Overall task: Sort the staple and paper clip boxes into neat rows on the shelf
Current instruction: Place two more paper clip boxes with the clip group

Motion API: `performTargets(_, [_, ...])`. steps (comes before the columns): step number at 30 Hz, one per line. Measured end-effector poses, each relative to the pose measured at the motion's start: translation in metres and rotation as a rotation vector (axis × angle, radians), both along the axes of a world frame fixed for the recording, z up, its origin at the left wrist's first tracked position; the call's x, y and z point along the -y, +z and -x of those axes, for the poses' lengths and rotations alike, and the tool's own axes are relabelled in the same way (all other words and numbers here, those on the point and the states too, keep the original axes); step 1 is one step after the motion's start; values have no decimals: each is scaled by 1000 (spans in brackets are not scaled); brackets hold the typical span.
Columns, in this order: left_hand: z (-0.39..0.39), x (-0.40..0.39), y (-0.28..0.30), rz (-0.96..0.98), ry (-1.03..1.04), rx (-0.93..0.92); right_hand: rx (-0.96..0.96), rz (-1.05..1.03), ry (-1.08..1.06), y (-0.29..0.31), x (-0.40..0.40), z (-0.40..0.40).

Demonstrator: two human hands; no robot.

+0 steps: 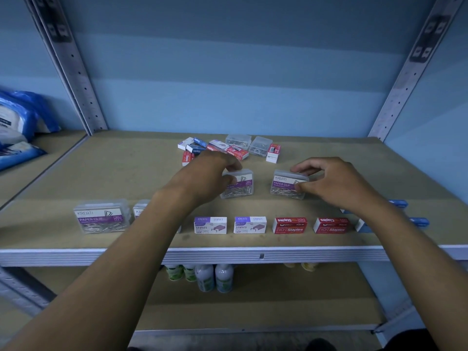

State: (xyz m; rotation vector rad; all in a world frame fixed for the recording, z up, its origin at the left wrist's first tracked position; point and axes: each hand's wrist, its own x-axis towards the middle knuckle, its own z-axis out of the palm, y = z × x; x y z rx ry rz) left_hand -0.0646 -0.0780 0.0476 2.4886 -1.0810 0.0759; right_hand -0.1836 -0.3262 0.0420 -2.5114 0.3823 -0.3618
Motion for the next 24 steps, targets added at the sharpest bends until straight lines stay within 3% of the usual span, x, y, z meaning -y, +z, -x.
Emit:
performTargets(16, [-19, -77, 18, 30, 29, 25, 3, -12, 59, 5, -38, -23])
performTargets(24, [-28, -140, 24, 42, 162, -15, 24, 1, 172, 9, -89, -46])
